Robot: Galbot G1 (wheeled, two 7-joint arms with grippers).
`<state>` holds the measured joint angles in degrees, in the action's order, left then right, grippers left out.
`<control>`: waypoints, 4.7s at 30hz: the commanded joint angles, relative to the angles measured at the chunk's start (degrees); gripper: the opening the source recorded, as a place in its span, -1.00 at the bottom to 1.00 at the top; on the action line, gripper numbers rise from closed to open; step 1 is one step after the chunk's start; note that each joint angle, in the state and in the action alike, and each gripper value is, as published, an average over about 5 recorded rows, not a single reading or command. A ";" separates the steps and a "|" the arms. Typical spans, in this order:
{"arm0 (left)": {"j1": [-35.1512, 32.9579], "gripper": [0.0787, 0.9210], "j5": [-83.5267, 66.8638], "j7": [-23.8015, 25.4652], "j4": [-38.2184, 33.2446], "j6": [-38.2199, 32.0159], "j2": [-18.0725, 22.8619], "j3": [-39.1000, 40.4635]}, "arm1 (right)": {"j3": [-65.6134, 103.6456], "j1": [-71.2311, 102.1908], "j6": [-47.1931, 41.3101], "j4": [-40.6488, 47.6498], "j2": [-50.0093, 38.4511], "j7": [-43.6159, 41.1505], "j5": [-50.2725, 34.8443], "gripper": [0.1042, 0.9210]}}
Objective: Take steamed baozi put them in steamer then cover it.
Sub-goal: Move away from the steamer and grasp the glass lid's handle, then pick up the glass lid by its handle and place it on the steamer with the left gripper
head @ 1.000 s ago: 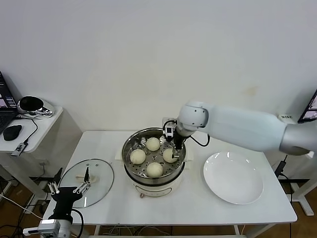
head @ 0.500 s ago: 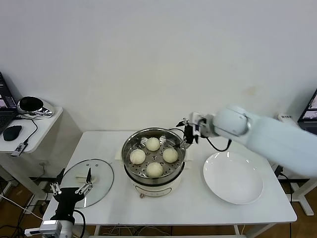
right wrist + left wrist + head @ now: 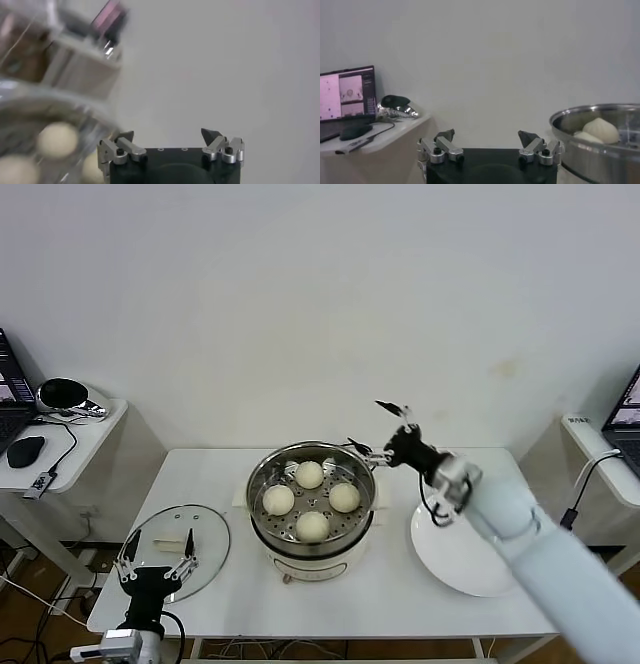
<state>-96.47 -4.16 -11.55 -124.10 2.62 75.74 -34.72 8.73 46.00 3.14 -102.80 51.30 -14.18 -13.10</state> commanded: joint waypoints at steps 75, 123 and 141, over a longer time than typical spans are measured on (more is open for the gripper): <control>26.85 0.77 70.56 1.91 44.31 -10.11 -18.53 6.06 | 54.40 46.65 11.91 -8.19 31.23 15.25 6.50 0.76; 20.19 -0.83 58.08 -2.99 34.37 -4.08 -16.89 1.09 | 52.28 47.34 11.66 -8.06 29.74 14.65 6.12 0.76; 15.86 -0.83 48.88 9.94 3.06 24.07 -26.11 0.01 | 47.96 47.94 11.50 -9.66 30.04 14.35 8.80 0.76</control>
<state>-79.91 49.56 -8.04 -102.60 11.19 54.78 -37.68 58.12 93.77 14.78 -111.94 81.13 0.20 -5.11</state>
